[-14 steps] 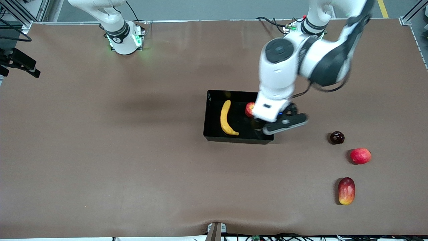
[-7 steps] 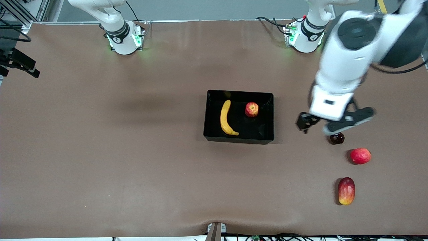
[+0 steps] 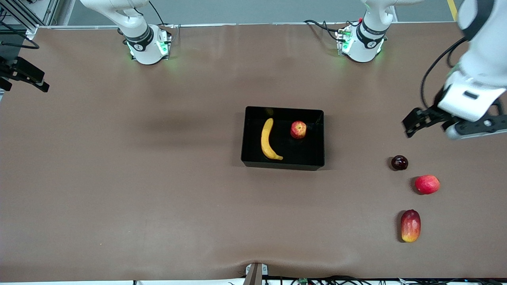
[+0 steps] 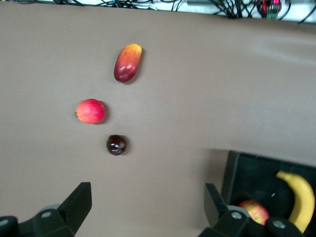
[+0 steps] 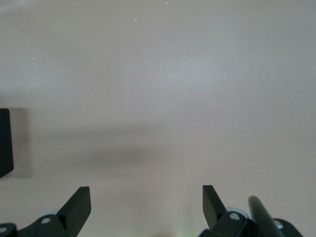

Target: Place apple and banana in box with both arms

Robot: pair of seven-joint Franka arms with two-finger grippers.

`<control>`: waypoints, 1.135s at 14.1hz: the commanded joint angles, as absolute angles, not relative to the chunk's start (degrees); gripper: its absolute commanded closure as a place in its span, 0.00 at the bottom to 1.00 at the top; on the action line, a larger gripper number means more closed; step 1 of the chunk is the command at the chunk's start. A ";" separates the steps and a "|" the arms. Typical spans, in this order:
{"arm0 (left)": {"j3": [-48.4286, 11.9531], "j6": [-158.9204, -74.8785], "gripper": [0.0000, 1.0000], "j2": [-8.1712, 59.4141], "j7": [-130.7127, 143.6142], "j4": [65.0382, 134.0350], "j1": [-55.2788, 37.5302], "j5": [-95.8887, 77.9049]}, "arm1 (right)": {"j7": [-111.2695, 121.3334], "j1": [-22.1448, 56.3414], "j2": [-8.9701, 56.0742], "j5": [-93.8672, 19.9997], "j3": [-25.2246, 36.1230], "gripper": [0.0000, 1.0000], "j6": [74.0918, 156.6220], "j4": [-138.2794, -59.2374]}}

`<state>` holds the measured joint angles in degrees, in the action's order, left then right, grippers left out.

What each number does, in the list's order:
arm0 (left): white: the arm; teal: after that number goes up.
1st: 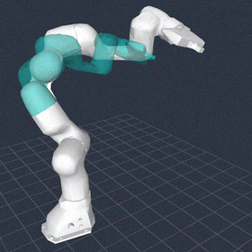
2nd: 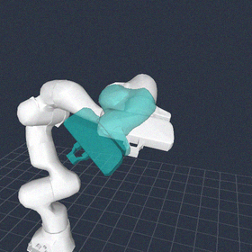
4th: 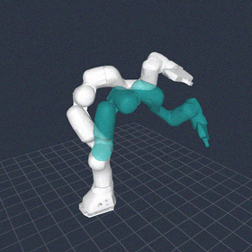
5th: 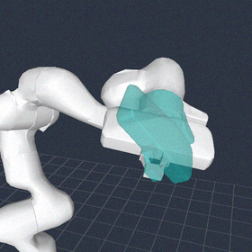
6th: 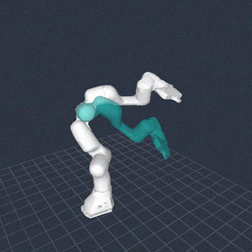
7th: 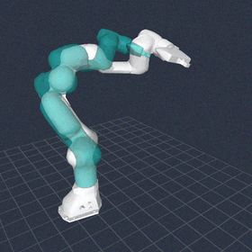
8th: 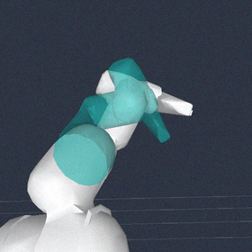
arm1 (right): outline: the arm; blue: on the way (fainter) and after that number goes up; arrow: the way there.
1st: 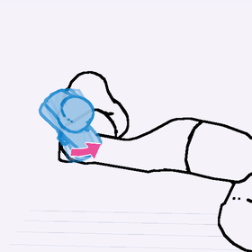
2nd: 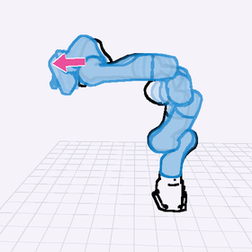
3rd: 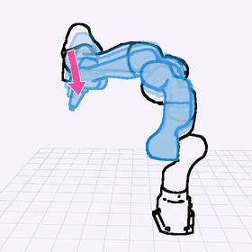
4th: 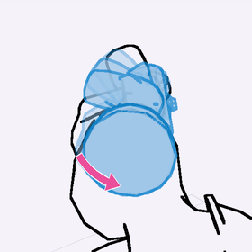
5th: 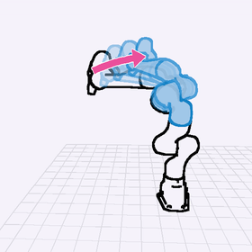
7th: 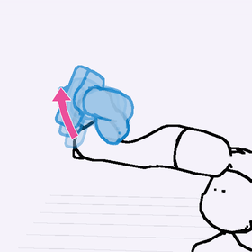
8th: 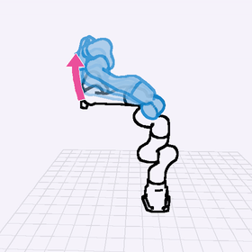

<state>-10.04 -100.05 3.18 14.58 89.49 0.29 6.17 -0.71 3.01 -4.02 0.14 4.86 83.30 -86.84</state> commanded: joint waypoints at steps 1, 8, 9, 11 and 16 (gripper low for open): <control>-6.78 -96.18 0.00 -2.71 8.01 93.78 -0.87 2.82 | -0.79 2.90 -3.69 -0.79 4.92 0.00 83.14 -85.96; -5.10 -90.70 0.00 -10.98 5.27 99.66 -1.93 1.05 | -0.79 2.99 -3.69 -0.79 4.92 0.00 83.06 -85.96; -5.10 -90.62 0.00 -11.86 5.27 100.10 -2.02 0.97 | -0.79 2.99 -3.69 -0.79 4.92 0.00 83.06 -85.96; -5.10 -90.53 0.00 -12.57 5.19 100.20 -2.02 0.88 | -0.79 2.99 -3.69 -0.79 4.92 0.00 82.97 -85.96; -4.75 -90.79 0.00 -12.31 5.19 99.32 -2.37 0.62 | -0.79 2.99 -3.69 -0.79 4.92 0.00 82.88 -85.96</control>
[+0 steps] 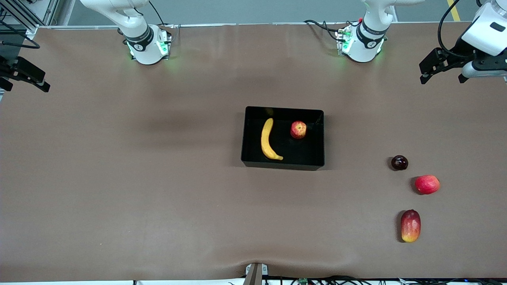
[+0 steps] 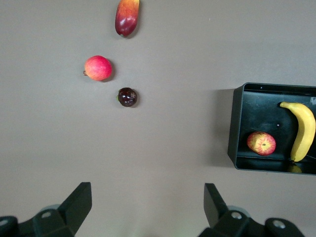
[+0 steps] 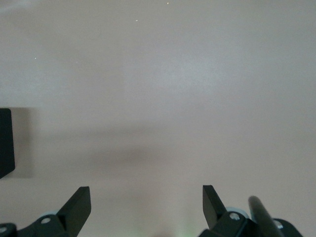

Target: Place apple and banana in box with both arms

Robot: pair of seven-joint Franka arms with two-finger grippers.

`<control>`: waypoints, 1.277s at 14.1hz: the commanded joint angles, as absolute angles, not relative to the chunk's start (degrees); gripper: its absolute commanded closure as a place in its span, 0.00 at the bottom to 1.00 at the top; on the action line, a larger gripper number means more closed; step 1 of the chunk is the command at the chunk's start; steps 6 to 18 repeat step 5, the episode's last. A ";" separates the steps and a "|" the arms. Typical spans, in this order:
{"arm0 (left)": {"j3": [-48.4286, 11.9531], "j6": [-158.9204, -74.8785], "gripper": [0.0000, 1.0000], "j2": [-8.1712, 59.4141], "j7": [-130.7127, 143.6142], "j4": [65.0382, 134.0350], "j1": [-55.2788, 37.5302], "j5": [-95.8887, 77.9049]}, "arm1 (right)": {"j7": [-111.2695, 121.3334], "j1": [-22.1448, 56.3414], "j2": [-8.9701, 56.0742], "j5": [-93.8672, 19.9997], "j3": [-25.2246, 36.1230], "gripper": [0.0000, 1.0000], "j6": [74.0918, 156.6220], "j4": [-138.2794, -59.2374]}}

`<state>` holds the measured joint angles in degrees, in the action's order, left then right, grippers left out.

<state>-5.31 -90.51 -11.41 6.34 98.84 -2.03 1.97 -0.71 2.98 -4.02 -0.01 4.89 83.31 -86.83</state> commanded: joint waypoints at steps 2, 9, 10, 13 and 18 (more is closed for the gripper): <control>-4.57 -90.70 0.00 -12.22 5.19 99.14 -2.55 0.62 | -0.79 3.16 -3.69 -0.79 4.92 0.00 82.88 -85.96; -4.48 -90.70 0.00 -12.22 5.19 99.23 -2.55 0.62 | -0.79 3.08 -3.69 -0.79 4.92 0.00 82.88 -85.96; -4.48 -90.70 0.00 -12.22 5.19 99.23 -2.55 0.62 | -0.79 3.08 -3.69 -0.79 4.92 0.00 82.88 -85.96; -4.48 -90.70 0.00 -12.22 5.19 99.23 -2.55 0.62 | -0.79 3.08 -3.69 -0.79 4.92 0.00 82.88 -85.96; -4.48 -90.70 0.00 -12.22 5.19 99.23 -2.55 0.62 | -0.79 3.08 -3.69 -0.79 4.92 0.00 82.88 -85.96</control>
